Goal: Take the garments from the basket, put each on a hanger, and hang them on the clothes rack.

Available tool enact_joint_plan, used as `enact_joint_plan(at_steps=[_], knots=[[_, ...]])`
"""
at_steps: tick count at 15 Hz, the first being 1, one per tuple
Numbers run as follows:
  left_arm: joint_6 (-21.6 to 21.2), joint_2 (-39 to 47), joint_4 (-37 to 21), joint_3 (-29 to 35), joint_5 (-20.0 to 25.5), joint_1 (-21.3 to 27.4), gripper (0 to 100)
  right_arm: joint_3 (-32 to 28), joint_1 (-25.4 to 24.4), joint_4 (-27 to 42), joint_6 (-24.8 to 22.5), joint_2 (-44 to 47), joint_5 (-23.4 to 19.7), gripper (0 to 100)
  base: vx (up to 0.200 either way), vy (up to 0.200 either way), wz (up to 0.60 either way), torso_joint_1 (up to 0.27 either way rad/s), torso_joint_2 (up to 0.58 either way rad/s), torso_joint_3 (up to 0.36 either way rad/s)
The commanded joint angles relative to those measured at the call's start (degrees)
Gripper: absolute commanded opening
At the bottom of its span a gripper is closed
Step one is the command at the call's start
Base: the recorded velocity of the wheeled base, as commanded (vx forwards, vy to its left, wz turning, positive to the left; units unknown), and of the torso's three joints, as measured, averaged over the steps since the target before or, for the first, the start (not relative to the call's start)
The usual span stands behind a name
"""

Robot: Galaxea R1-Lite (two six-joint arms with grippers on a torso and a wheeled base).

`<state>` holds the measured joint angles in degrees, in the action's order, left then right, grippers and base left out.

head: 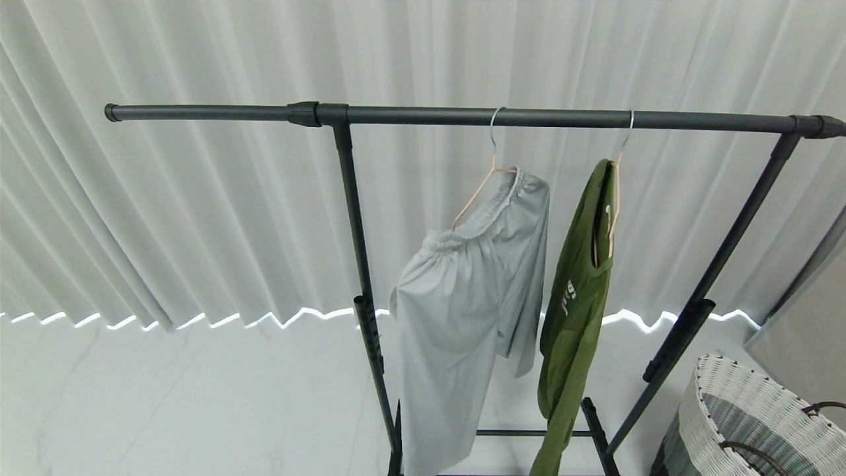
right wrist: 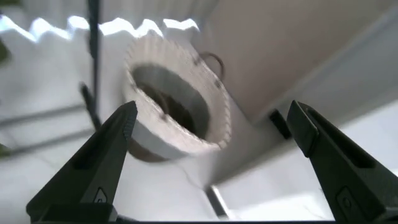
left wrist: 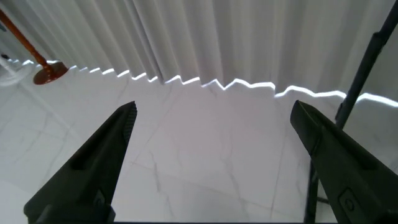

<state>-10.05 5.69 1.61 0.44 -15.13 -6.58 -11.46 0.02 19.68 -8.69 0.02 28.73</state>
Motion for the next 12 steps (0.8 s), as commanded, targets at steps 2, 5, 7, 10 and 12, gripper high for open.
enact_joint_plan(at_steps=[2, 5, 7, 10, 12], knots=[[0.11, -0.24, 0.15, -0.26, 0.01, -0.10, 100, 3.02, -0.02, -3.68, -0.01, -0.02, -0.61, 100, 0.000, 0.000, 0.00, 0.000, 0.00, 0.000], [0.29, -0.24, 0.15, -0.26, -0.16, -0.10, 100, 4.16, -0.02, -5.79, 0.61, -0.02, 0.97, 100, 0.000, 0.000, 0.00, 0.000, 0.00, 0.000], [2.05, -0.24, 0.24, -0.26, -1.13, -0.10, 100, 9.44, -0.02, -21.17, 0.43, -0.02, 1.33, 100, 0.000, 0.000, 0.00, 0.000, 0.00, 0.000], [2.49, -0.33, 0.68, -0.26, 5.11, -0.10, 100, 11.46, -0.02, -29.87, 1.84, -0.02, -6.76, 100, 0.000, 0.000, 0.00, 0.000, 0.00, 0.000], [5.56, -0.16, 0.68, -0.26, 16.01, -0.10, 100, 11.46, -0.02, -25.30, 2.10, -0.02, -16.78, 100, 0.000, 0.000, 0.00, 0.000, 0.00, 0.000]])
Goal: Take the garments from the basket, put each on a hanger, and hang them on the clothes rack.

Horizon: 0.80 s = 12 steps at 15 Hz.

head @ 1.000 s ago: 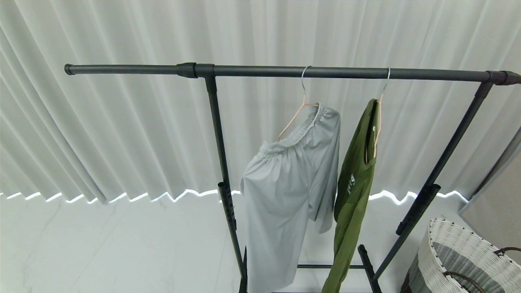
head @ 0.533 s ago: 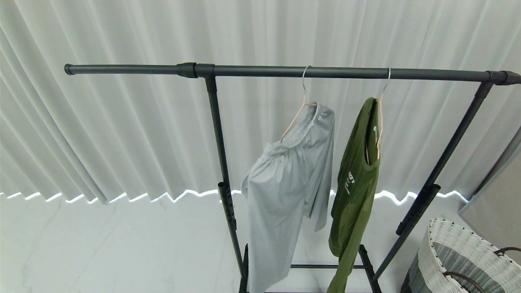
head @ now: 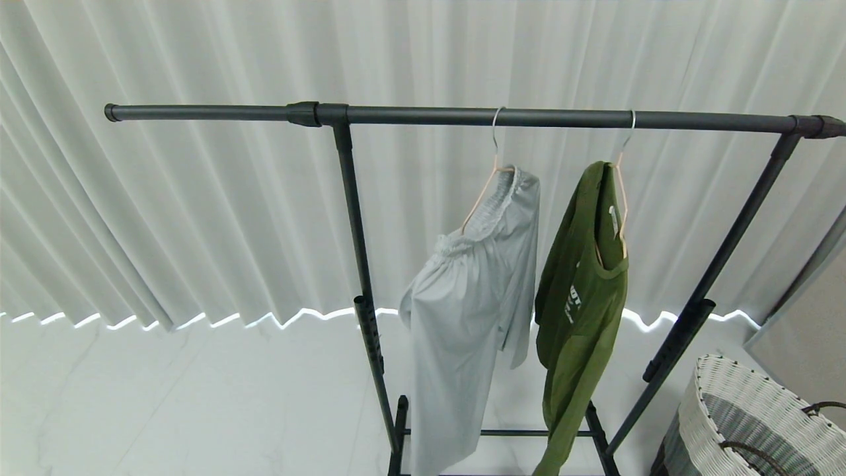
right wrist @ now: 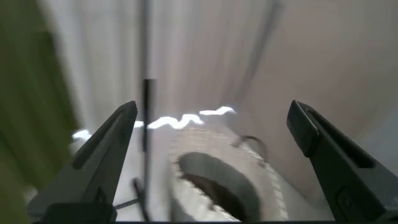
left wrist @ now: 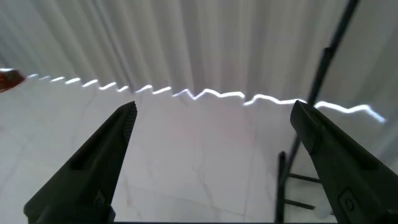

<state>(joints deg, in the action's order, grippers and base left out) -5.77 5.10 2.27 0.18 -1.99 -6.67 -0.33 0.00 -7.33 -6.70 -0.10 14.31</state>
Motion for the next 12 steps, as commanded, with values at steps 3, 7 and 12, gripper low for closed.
enact_joint_plan(at_steps=[3, 7, 12], knots=[[3.74, 0.71, -0.60, 0.17, 7.61, 0.43, 100, 0.33, 0.00, 5.22, 1.70, 0.19, -3.94, 100, 0.000, 0.000, 0.00, 0.000, 0.00, 0.000], [2.34, -4.57, -0.86, 0.17, 15.87, 6.76, 100, 0.33, 0.00, 5.57, 3.36, 0.19, -7.46, 100, 0.000, 0.000, 0.00, 0.000, 0.00, 0.000], [4.18, -5.01, -0.69, 0.08, 12.97, 6.49, 100, 0.15, 0.00, 8.47, 5.56, 0.10, -16.07, 100, 0.000, 0.000, 0.00, 0.000, 0.00, 0.000]])
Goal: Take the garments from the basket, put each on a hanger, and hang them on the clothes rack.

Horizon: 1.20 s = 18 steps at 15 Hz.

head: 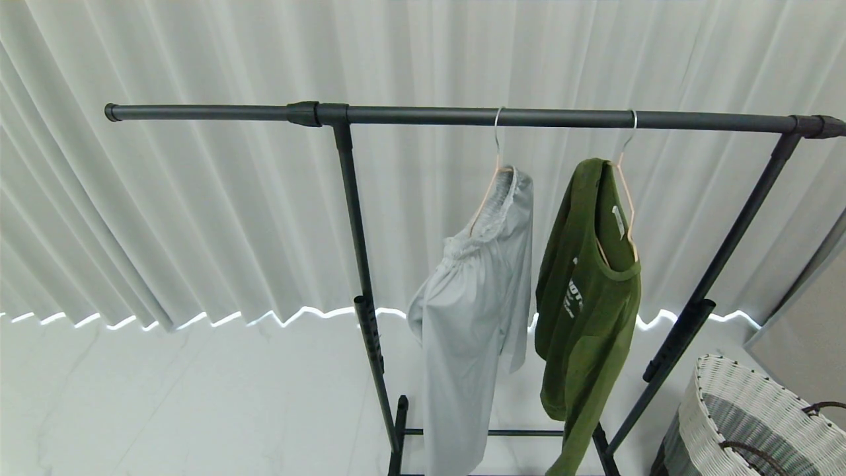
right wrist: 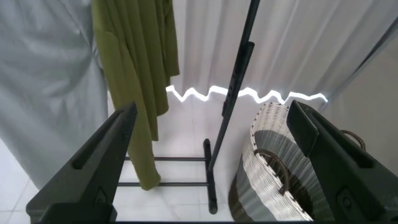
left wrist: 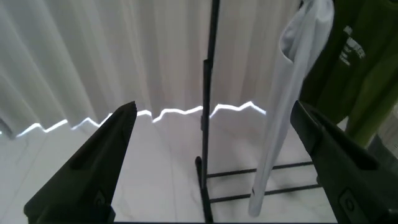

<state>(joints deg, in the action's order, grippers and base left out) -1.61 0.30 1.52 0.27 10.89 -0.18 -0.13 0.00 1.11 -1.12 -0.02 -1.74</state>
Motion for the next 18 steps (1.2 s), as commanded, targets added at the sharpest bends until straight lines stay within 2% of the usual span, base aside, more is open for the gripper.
enact_joint_plan(at_steps=[1, 2, 18], knots=[[0.03, -0.22, 0.15, -0.09, -5.17, 0.01, 100, -0.04, 0.00, 0.03, -0.11, 0.02, -0.01, 100, 0.000, 0.000, 0.00, 0.000, 0.00, 0.000], [0.47, -0.30, -0.73, -0.27, -10.97, -0.26, 100, -0.04, 0.00, 0.03, -0.02, 0.02, -0.01, 100, 0.000, 0.000, 0.00, 0.000, 0.00, 0.000], [0.99, -0.30, -1.44, -0.27, -10.36, -0.17, 100, -0.04, 0.00, 0.03, -0.02, 0.02, -0.01, 100, 0.000, 0.000, 0.00, 0.000, 0.00, 0.000]])
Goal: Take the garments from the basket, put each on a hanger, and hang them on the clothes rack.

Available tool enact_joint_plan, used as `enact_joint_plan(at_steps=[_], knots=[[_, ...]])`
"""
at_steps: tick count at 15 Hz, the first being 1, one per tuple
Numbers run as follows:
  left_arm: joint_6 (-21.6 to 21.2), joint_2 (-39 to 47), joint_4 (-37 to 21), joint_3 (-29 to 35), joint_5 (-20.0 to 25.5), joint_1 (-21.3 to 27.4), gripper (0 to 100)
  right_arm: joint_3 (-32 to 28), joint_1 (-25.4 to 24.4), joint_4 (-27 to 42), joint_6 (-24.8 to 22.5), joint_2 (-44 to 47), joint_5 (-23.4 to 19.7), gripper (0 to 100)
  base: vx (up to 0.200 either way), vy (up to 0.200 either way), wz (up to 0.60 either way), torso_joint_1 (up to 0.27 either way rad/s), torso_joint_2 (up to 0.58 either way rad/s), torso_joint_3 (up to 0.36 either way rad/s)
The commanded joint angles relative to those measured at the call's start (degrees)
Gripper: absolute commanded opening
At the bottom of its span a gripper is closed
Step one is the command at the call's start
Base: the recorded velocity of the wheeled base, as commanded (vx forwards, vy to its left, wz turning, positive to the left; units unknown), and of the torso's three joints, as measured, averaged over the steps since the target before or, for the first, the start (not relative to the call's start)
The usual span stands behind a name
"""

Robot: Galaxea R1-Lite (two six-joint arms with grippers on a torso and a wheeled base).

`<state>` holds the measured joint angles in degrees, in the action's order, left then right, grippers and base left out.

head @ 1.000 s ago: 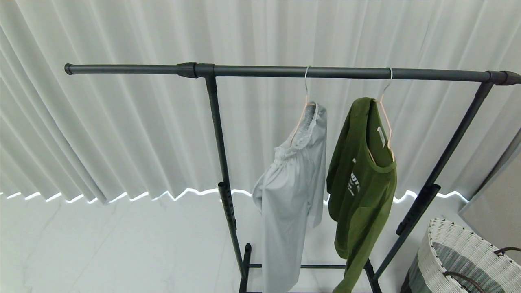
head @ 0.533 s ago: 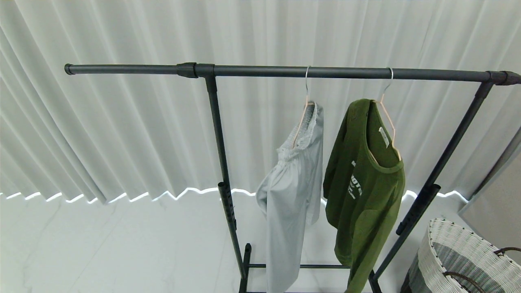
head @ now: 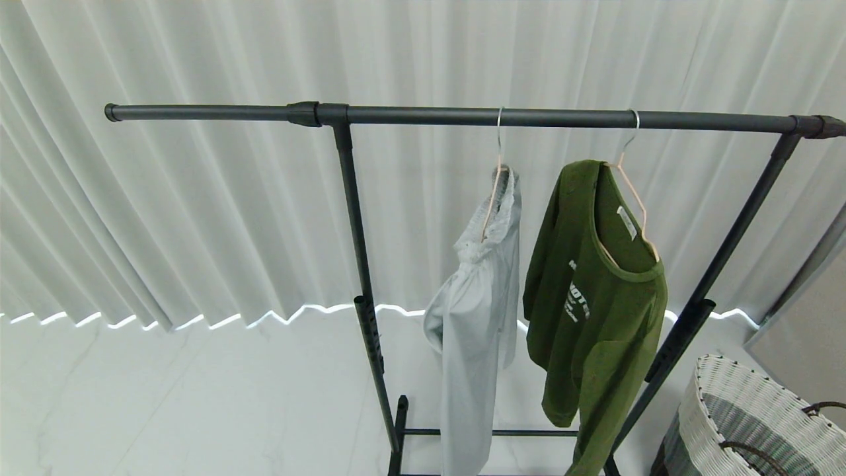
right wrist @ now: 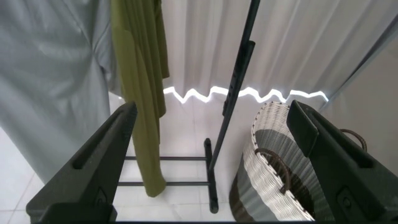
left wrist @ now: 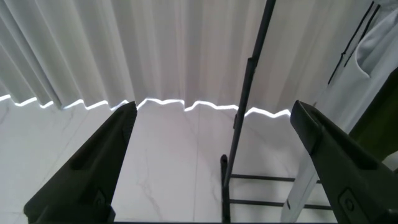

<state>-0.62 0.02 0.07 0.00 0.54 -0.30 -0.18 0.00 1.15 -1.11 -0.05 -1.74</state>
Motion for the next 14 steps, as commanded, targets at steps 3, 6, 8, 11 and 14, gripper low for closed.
enact_joint_plan(at_steps=[3, 6, 8, 11, 14], knots=[[0.01, -0.02, 0.01, 0.00, -0.01, -0.05, 100, 0.01, 0.00, 0.00, -0.03, 0.05, -0.01, 100, 0.000, 0.000, 0.00, 0.000, 0.00, 0.000], [0.01, -0.02, 0.01, 0.00, -0.01, -0.05, 100, 0.01, 0.00, 0.00, -0.03, 0.05, -0.01, 100, 0.000, 0.000, 0.00, 0.000, 0.00, 0.000], [0.01, -0.02, 0.01, 0.00, -0.01, -0.05, 100, 0.01, 0.00, 0.00, -0.12, 0.05, -0.01, 100, 0.000, 0.000, 0.00, 0.000, 0.00, 0.000], [0.01, -0.02, 0.01, 0.00, -0.01, -0.05, 100, 0.01, 0.00, 0.00, -0.12, 0.05, -0.01, 100, 0.000, 0.000, 0.00, 0.000, 0.00, 0.000], [0.01, -0.02, 0.01, 0.00, -0.01, -0.05, 100, -0.08, 0.00, 0.08, -0.12, 0.05, -0.01, 100, 0.000, 0.000, 0.00, 0.000, 0.00, 0.000]])
